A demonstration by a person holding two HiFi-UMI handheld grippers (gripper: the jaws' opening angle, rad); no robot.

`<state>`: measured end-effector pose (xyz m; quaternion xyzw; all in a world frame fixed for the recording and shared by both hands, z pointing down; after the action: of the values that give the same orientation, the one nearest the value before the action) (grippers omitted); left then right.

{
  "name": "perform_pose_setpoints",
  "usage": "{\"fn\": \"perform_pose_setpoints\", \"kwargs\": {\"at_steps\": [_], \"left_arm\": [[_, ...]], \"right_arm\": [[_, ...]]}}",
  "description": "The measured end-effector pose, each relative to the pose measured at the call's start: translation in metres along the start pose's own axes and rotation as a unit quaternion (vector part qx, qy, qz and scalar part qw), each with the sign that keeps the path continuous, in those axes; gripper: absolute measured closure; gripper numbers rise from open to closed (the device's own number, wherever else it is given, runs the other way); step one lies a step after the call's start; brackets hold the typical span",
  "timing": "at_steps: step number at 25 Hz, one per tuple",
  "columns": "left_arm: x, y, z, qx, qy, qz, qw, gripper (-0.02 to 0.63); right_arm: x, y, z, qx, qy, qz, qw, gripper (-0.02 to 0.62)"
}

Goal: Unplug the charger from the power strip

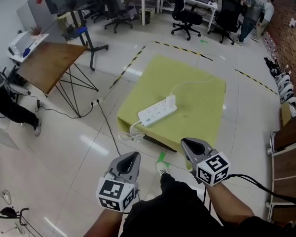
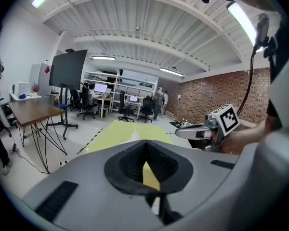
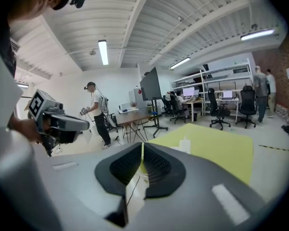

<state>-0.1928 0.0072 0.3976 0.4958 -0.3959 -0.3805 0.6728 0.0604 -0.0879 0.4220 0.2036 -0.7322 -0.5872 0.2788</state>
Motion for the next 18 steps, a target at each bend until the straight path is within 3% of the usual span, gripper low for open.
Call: {"fn": "perform_pose_setpoints", "kwargs": {"at_steps": [9,15,18], "left_arm": [[0.070,-0.010,0.035,0.001,-0.050,0.041,0.9979,0.600],[0.107,-0.013,0.051,-0.003,-0.073,0.060,0.9955,0.600],[0.122,-0.015,0.054,-0.006,-0.080,0.064,0.9947,0.600]], "right_arm": [[0.112,0.043,-0.120,0.030,0.029,0.067,0.997,0.502],[0.165,0.068,-0.165,0.044,0.037,0.090,0.994,0.459],[0.186,0.079,-0.178,0.041,0.044,0.104,0.993,0.393]]}}
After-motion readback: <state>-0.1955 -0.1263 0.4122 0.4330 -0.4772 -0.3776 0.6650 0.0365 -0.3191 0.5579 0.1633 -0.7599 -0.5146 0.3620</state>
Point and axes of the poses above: the fingertips, and each gripper's own axes: x forward along the fingers, z to its left, y out of its underside, the point moved 9 cm from there along -x, backward along the fingers, and after that the axes turned 12 degrees about -z, right-handed, at the moved point
